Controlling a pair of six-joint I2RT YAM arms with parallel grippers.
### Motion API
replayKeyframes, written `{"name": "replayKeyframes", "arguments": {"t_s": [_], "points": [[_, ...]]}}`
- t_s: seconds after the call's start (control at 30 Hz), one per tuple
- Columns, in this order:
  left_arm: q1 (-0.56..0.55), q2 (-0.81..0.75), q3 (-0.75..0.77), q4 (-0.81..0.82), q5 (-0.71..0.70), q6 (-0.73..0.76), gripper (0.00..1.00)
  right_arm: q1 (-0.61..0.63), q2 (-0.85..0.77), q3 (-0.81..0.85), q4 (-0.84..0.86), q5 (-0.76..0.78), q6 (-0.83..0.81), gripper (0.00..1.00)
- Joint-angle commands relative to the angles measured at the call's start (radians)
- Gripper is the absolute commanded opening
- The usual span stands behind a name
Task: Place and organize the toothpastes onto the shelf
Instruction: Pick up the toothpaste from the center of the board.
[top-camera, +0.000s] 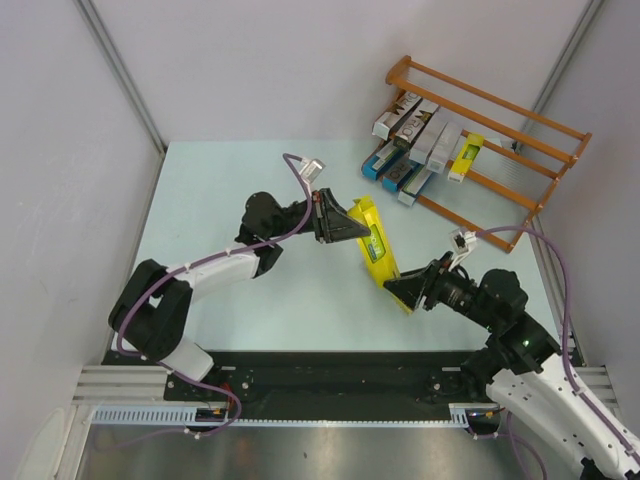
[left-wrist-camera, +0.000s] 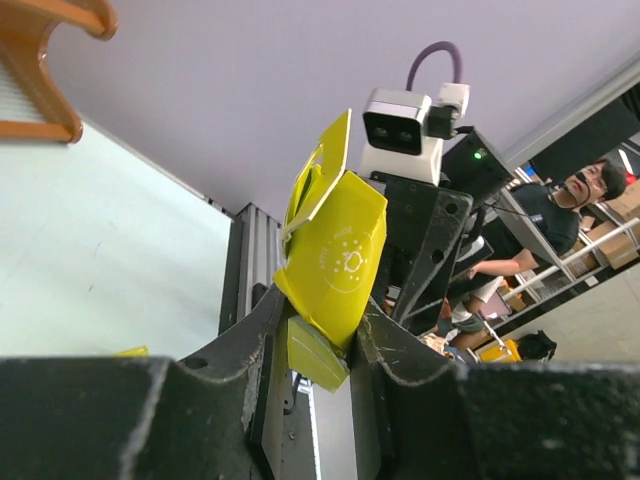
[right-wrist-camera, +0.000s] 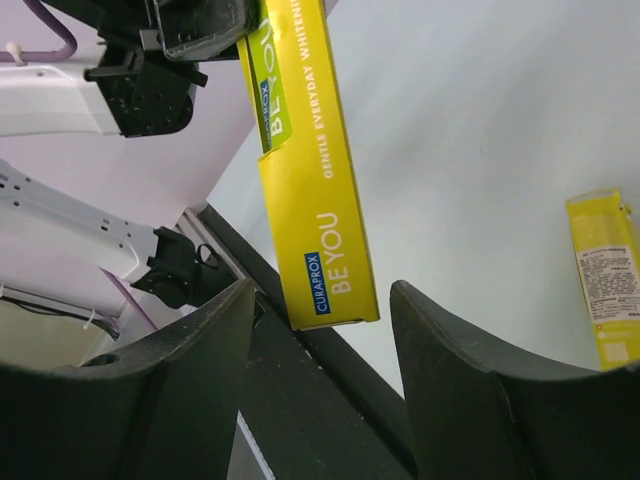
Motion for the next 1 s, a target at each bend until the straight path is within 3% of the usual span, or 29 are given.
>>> {"name": "replayKeyframes", "arguments": {"t_s": [0.0, 0.13, 0.2, 0.3, 0.43, 0.53, 0.57, 0.63, 0.77, 0.83, 0.97], "points": [[-0.003, -0.046, 0.056, -0.092, -0.005, 0.078, 0.03, 0.074, 0.024, 0.040, -0.020, 0.104, -0.044, 0.61], [-0.005, -0.039, 0.064, -0.094, 0.000, 0.071, 0.03, 0.153, 0.046, 0.040, -0.025, 0.204, -0.066, 0.56], [-0.006, -0.034, 0.065, -0.089, 0.006, 0.065, 0.03, 0.183, 0.053, 0.040, -0.019, 0.239, -0.072, 0.43], [-0.006, -0.031, 0.065, -0.086, 0.012, 0.062, 0.04, 0.205, 0.050, 0.040, -0.017, 0.264, -0.072, 0.33], [-0.006, -0.028, 0.065, -0.088, 0.020, 0.060, 0.12, 0.211, 0.024, 0.040, -0.025, 0.293, -0.069, 0.29], [-0.006, -0.031, 0.061, -0.103, 0.018, 0.077, 0.27, 0.211, 0.001, 0.040, -0.033, 0.307, -0.065, 0.26], [-0.005, -0.034, 0.060, -0.118, 0.017, 0.083, 0.39, 0.211, -0.006, 0.040, -0.036, 0.310, -0.063, 0.26], [-0.005, -0.048, 0.059, -0.146, 0.012, 0.116, 0.49, 0.210, -0.023, 0.040, -0.042, 0.313, -0.060, 0.26], [-0.005, -0.095, 0.074, -0.354, -0.023, 0.244, 0.90, 0.211, -0.040, 0.041, -0.053, 0.347, -0.046, 0.25], [-0.005, -0.120, 0.087, -0.455, -0.066, 0.343, 0.99, 0.211, -0.042, 0.041, -0.056, 0.360, -0.037, 0.25], [-0.006, -0.193, 0.113, -0.719, -0.178, 0.494, 1.00, 0.208, -0.031, 0.041, -0.073, 0.400, -0.006, 0.24]]}}
